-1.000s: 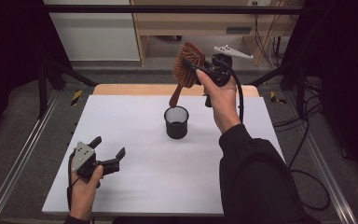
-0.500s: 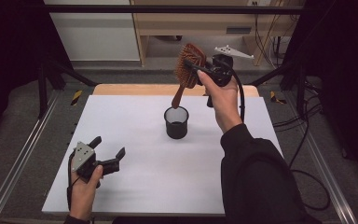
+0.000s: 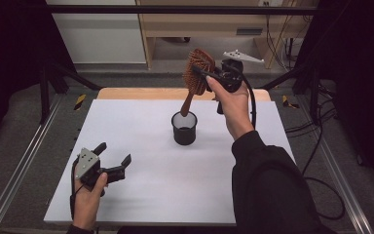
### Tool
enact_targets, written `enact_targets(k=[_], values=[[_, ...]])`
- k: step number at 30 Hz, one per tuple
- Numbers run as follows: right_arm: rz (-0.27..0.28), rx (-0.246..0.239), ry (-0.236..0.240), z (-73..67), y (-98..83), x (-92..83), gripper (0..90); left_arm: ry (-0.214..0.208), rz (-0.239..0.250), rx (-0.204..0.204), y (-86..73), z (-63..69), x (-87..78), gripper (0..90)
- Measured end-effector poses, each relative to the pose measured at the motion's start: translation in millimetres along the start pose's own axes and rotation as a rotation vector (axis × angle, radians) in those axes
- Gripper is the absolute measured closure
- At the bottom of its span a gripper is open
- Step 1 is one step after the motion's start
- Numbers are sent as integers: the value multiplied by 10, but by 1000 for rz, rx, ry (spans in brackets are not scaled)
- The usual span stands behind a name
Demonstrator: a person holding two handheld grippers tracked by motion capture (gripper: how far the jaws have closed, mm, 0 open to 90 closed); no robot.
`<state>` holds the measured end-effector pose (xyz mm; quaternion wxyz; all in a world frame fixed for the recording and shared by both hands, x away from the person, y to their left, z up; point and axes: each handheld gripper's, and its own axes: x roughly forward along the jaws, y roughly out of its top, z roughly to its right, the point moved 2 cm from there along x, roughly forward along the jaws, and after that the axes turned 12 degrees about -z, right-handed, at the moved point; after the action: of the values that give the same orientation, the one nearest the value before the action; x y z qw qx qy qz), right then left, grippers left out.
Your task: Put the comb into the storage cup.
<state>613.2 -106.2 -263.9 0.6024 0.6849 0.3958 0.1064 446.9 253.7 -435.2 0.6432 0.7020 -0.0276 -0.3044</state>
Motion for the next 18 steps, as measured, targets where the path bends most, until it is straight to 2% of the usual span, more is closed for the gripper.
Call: enact_targets(k=[18], values=[[-103, -2, 7, 52, -363, 230, 512, -1, -3, 1, -2, 0, 8, 18]])
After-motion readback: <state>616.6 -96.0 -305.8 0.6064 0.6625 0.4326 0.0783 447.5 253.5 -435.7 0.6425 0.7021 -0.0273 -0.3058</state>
